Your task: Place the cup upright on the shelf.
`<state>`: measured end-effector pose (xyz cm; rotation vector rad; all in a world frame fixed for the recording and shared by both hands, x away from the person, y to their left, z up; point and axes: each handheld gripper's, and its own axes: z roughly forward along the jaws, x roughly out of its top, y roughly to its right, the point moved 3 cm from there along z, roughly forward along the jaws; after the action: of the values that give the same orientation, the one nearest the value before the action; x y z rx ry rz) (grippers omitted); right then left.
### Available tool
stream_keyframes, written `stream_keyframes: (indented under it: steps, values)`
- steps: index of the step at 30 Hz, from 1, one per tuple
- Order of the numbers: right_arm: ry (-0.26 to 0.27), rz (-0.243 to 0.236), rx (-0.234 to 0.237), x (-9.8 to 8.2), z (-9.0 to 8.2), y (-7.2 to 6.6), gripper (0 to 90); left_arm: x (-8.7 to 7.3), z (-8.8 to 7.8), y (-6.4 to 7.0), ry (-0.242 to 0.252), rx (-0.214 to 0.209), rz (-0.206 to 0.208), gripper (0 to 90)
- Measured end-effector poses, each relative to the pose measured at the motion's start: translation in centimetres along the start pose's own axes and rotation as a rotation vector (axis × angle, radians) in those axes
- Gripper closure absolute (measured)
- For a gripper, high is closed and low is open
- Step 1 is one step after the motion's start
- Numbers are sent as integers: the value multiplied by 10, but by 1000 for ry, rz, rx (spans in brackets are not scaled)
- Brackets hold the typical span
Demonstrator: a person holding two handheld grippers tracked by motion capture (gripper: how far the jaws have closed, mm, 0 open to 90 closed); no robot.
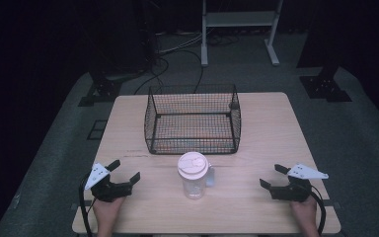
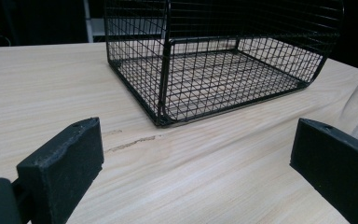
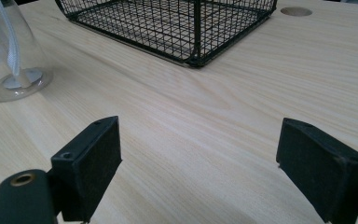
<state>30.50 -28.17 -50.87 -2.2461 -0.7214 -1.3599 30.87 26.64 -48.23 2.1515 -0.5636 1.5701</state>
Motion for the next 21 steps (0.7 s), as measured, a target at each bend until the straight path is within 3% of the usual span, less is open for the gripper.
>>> stream_keyframes:
  steps: [8, 14, 21]
  values:
    - [5, 2, 2, 0, 0, 0, 129, 0, 2, 2, -5, -7, 1, 16]
    - [5, -2, 5, 0, -1, 0, 129, 2, 2, 11, 14, -50, 6, 16]
    - [3, -1, 3, 0, 0, 0, 128, 2, 3, 18, 5, -68, 33, 16]
